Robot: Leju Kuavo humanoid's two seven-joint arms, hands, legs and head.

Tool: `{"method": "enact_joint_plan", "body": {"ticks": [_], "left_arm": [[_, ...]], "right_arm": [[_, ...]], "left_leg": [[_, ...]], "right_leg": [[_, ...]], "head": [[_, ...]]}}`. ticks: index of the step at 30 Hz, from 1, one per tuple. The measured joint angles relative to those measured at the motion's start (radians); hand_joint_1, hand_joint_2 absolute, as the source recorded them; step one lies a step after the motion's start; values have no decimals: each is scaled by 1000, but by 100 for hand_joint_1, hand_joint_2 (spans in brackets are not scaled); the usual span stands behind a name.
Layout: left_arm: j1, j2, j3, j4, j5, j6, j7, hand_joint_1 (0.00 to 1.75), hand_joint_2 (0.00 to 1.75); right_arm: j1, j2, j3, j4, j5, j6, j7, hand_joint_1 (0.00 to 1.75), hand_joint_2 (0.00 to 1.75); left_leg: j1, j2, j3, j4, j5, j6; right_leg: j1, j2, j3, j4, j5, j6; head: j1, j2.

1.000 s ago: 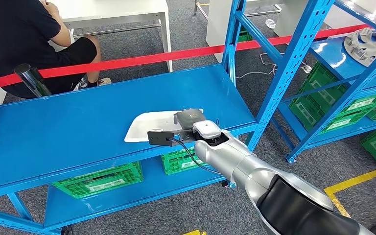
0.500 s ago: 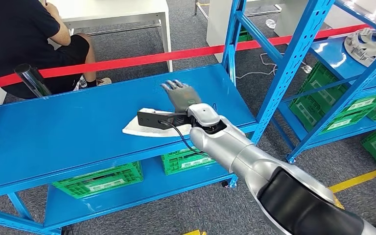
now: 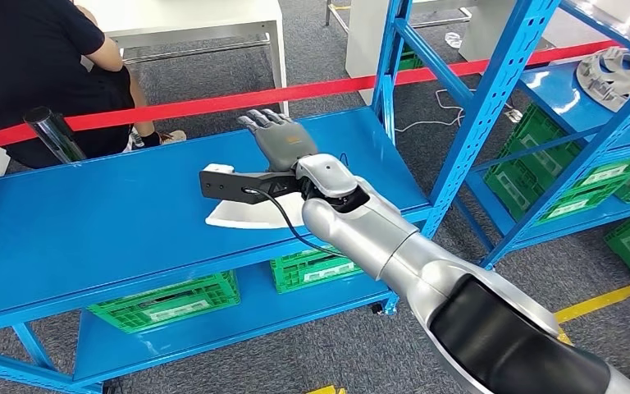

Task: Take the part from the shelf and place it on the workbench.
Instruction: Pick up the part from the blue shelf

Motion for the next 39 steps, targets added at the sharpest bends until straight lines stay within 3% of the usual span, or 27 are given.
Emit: {"method": "enact_joint_plan", "body": {"ticks": [8,18,30,35,39], "left_arm": [[0,-2,0,0,0,0,0,0,0],[0,-2,0,0,-23,0,7,0,0],[-20,-3,0,0,-40,0,37,0,0],[-29,-3,0,0,-42,0,45,0,0],[-31,-3,0,-1,-45,0,45,0,0]], "right_arm": [[0,10,0,1,-6,29,6,0,0],[15,27,-6,177,-12,33,-13,0,0],[12,51,-15,236,-2,37,-12,0,0],[19,67,-15,238,14,48,-19,0,0],[20,76,-15,238,17,50,-20,0,0]], "left_leg": [[0,0,0,0,0,0],[0,0,0,0,0,0],[-3,0,0,2,-1,1],[-8,0,-2,6,-4,9],[-7,3,7,-6,-1,27]], "right_leg": [[0,0,0,0,0,0],[0,0,1,0,0,0],[-3,0,1,-1,1,2],[-11,0,1,-2,2,11],[-13,-3,-3,8,-8,24]], "head": [[0,0],[0,0],[0,0],[0,0],[0,0]]}}
